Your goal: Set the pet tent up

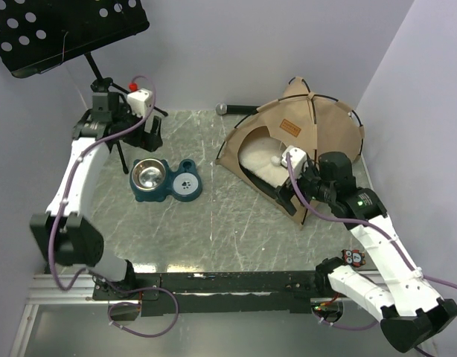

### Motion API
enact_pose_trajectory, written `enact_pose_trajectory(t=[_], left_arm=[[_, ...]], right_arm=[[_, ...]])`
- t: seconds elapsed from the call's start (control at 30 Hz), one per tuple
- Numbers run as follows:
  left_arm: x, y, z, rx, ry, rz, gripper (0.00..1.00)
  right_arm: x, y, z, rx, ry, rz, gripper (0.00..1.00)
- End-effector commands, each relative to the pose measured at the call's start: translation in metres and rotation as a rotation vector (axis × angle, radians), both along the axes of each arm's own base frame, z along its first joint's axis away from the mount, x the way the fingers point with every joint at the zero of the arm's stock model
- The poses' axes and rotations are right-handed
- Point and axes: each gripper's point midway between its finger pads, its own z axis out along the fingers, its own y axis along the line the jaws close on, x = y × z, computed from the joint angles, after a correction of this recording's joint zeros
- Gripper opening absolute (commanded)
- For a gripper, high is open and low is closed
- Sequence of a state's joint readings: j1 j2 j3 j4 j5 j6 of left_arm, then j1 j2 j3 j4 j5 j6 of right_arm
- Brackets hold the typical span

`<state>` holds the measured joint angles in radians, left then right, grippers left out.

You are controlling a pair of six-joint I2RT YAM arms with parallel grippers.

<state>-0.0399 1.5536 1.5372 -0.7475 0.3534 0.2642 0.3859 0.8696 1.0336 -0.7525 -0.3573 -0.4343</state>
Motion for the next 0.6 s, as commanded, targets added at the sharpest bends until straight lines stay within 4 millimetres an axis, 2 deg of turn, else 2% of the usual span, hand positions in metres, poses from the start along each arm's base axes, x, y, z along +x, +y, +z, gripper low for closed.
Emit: enact_pose_trajectory(t=[0.0,0.1,0.23,0.4,0.47,0.57], left_arm=[[-0.036,-0.01,0.039,-0.138,-0.034,0.074,1.0],[-0.059,-0.01,0.058,-0.194,-0.124,0.121,1.0],[-0.094,-0.011,0.051,-0.215,-0.157,0.118,1.0],[-0.113,0.002,0.037,-0.182,-0.168,0.197,1.0],[-0.116,0.004,0.039,-0.15,-0.203,0.18,1.0],[-0.115,0.009,0.052,-0.128,-0.262,0.194,1.0]], right_arm=[[-0.009,-0.008,-0.007,0.012,0.022,-0.03,1.0],[-0.019,-0.01,-0.003,0.067,0.036,-0.057,1.0],[-0.027,-0.024,-0.001,0.187,0.002,-0.177,1.0],[-0.029,-0.037,0.003,0.257,-0.043,-0.274,1.0],[-0.027,-0.042,0.005,0.264,-0.053,-0.301,1.0],[-0.025,-0.045,0.014,0.277,-0.083,-0.316,1.0]])
